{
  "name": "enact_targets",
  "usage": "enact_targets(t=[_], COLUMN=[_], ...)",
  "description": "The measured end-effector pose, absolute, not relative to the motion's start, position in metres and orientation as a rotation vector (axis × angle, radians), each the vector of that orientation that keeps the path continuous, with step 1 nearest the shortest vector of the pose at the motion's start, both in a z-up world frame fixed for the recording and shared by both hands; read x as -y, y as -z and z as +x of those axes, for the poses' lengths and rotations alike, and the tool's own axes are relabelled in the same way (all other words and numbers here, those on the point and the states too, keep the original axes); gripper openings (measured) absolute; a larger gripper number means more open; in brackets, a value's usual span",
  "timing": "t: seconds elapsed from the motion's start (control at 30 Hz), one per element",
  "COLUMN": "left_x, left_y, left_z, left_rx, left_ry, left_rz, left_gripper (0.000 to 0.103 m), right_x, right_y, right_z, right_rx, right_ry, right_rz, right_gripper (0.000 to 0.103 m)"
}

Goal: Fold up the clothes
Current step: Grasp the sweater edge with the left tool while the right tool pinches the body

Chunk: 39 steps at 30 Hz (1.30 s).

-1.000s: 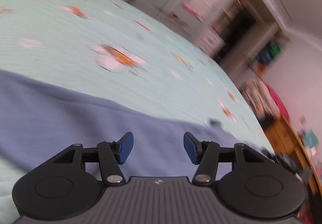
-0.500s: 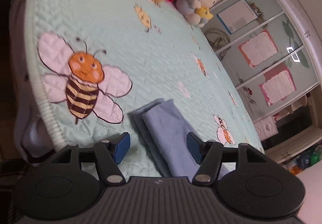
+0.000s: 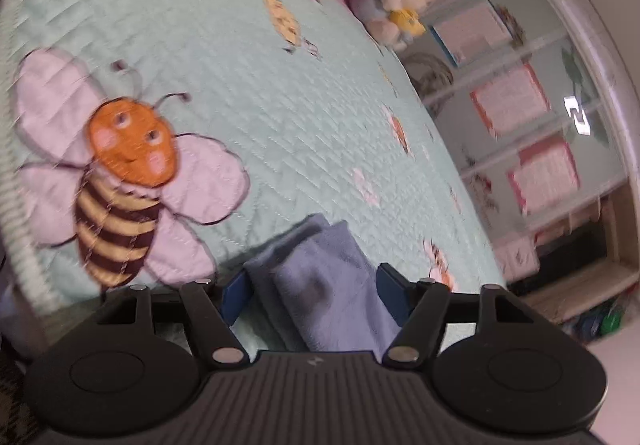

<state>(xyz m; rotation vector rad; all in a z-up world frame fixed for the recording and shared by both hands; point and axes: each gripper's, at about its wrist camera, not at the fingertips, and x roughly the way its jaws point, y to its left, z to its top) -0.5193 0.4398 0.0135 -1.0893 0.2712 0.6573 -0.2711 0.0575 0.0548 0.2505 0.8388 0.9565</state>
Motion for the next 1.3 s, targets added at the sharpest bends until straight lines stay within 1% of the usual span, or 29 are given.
enact_targets(t=[0.03, 0.07, 0.1, 0.13, 0.17, 0.2, 0.27, 0.47, 0.5, 0.57, 0.73, 0.77, 0.8, 0.83, 0.87, 0.9, 0.93, 0.97, 1.0, 1.07, 1.1, 1.2, 1.3], left_x=[-0.440, -0.442, -0.443, -0.444, -0.446, -0.447, -0.449, -0.449, -0.448, -0.447, -0.453, -0.453, -0.453, -0.452, -0.452, -0.452, -0.451, -0.450, -0.450, -0.450, -0.451, -0.454, -0.454], left_y=[-0.013, -0.010, -0.007, -0.005, -0.002, 0.001, 0.005, 0.001, 0.000, 0.001, 0.011, 0.011, 0.009, 0.008, 0.007, 0.007, 0.006, 0.006, 0.006, 0.006, 0.007, 0.007, 0.005], left_z=[-0.518, -0.517, -0.518, -0.520, -0.522, -0.524, -0.527, -0.537, -0.537, -0.536, -0.533, -0.533, -0.533, -0.532, -0.531, -0.530, -0.529, -0.528, -0.526, -0.523, -0.523, -0.524, -0.523], left_rx=[-0.289, -0.305, -0.314, -0.314, -0.315, -0.315, -0.315, -0.287, -0.287, -0.289, -0.289, -0.282, -0.277, -0.271, -0.267, -0.266, -0.269, -0.274, -0.282, -0.304, -0.309, -0.318, -0.327], left_ry=[-0.646, -0.632, -0.621, -0.614, -0.607, -0.600, -0.587, -0.551, -0.548, -0.544, -0.548, -0.550, -0.550, -0.551, -0.551, -0.553, -0.559, -0.566, -0.571, -0.585, -0.585, -0.581, -0.588], left_rz=[-1.072, -1.071, -1.074, -1.083, -1.091, -1.100, -1.112, -1.102, -1.088, -1.067, -1.117, -1.122, -1.125, -1.128, -1.128, -1.123, -1.114, -1.104, -1.091, -1.071, -1.073, -1.083, -1.075], left_gripper=[0.054, 0.031, 0.014, 0.013, 0.010, 0.009, 0.008, 0.006, 0.006, 0.006, 0.006, 0.009, 0.015, 0.018, 0.025, 0.028, 0.028, 0.025, 0.018, 0.010, 0.007, 0.007, 0.006], right_x=[-0.069, -0.082, -0.095, -0.108, -0.122, -0.135, -0.160, -0.209, -0.217, -0.227, -0.225, -0.223, -0.221, -0.219, -0.215, -0.211, -0.207, -0.205, -0.204, -0.207, -0.210, -0.207, -0.198], right_y=[-0.060, -0.065, -0.070, -0.074, -0.074, -0.073, -0.067, -0.041, -0.034, -0.019, -0.012, -0.015, -0.017, -0.020, -0.025, -0.031, -0.036, -0.038, -0.039, -0.029, -0.022, -0.026, -0.038], right_z=[-0.272, -0.272, -0.272, -0.272, -0.268, -0.264, -0.254, -0.235, -0.231, -0.221, -0.217, -0.218, -0.218, -0.219, -0.222, -0.227, -0.232, -0.237, -0.242, -0.248, -0.248, -0.248, -0.253], right_rx=[-0.820, -0.799, -0.778, -0.763, -0.771, -0.779, -0.810, -0.828, -0.850, -0.881, -0.861, -0.864, -0.868, -0.870, -0.864, -0.843, -0.824, -0.814, -0.811, -0.852, -0.874, -0.871, -0.857], right_ry=[-0.974, -0.987, -1.000, -1.010, -1.012, -1.013, -1.010, -0.959, -0.930, -0.899, -0.896, -0.899, -0.901, -0.902, -0.901, -0.899, -0.897, -0.896, -0.896, -0.906, -0.912, -0.917, -0.919], right_rz=[0.213, 0.183, 0.153, 0.127, 0.117, 0.107, 0.093, 0.066, 0.042, 0.031, 0.083, 0.089, 0.096, 0.105, 0.121, 0.125, 0.126, 0.117, 0.105, 0.048, 0.015, 0.026, 0.048], right_gripper=[0.048, 0.047, 0.039, 0.026, 0.020, 0.013, 0.009, 0.009, 0.007, 0.000, 0.000, 0.000, 0.000, 0.000, 0.002, 0.006, 0.007, 0.007, 0.007, 0.007, 0.005, 0.005, 0.008])
